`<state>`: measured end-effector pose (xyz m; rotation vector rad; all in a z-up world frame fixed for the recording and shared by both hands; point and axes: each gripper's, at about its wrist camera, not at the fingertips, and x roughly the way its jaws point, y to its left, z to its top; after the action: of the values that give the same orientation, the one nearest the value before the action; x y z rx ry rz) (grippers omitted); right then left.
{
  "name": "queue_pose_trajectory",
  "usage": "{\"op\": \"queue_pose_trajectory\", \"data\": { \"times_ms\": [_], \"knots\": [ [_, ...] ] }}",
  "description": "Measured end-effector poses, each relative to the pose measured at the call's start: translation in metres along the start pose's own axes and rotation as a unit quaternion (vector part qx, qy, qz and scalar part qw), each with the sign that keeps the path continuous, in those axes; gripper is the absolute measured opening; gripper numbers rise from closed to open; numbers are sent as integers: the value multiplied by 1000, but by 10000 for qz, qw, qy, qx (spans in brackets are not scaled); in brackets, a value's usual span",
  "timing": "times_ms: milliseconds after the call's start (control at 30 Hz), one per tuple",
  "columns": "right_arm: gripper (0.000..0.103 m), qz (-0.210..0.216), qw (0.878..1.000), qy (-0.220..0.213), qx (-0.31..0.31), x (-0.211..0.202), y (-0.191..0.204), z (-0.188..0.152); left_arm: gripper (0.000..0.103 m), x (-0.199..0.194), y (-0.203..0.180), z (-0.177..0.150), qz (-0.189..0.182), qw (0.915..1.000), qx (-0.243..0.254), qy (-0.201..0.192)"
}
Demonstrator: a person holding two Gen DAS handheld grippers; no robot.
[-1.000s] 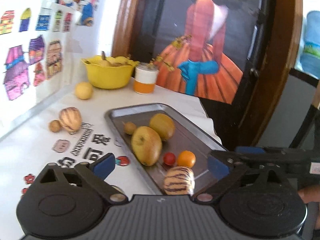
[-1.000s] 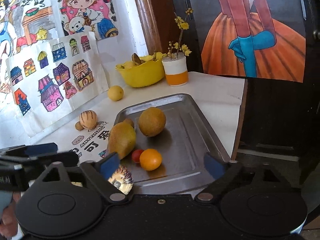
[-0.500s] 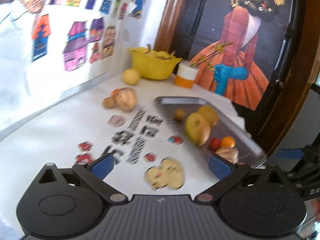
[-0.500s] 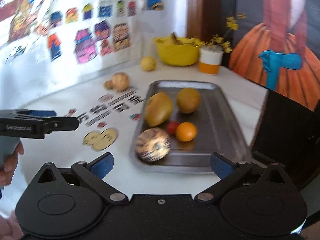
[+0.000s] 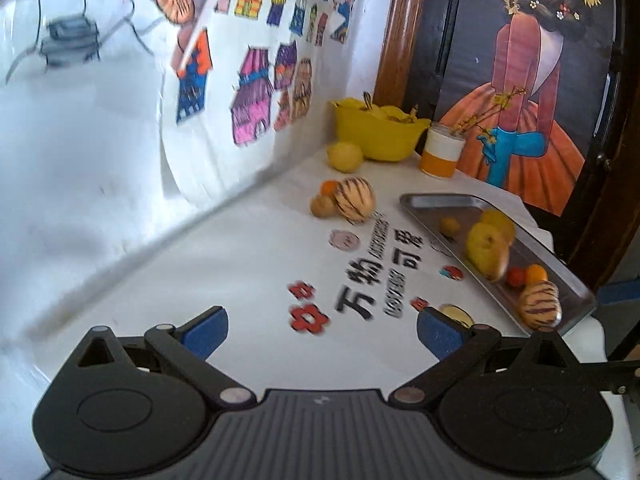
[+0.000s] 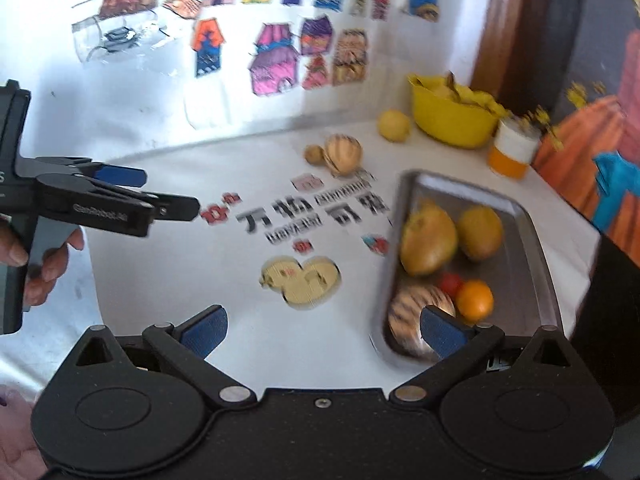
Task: Organize fruits
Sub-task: 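Withdraw both tools from the tray toward the remaining loose fruits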
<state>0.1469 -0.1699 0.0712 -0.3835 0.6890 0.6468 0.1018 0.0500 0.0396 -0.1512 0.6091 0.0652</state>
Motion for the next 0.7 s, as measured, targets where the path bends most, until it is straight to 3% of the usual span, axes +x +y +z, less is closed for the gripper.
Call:
{"op": "queue_pose_trajectory", "data": {
  "times_ms": [200,333,533,700],
  "knots": [
    [102,75,9987,-497,-67,4,-4,53,103,5,8,25,129,9995,229,-187],
    [102,126,9961,-731,485,18,-28,99,103,20,10,47,201,9990,231,-337],
    [102,398,9908,-272,1268,78,-68,149,103,66,13,69,-98,9999,74,-115],
    [102,628,9831,118,1713,137,-82,157,103,109,9,75,-157,9992,263,268]
  ]
}}
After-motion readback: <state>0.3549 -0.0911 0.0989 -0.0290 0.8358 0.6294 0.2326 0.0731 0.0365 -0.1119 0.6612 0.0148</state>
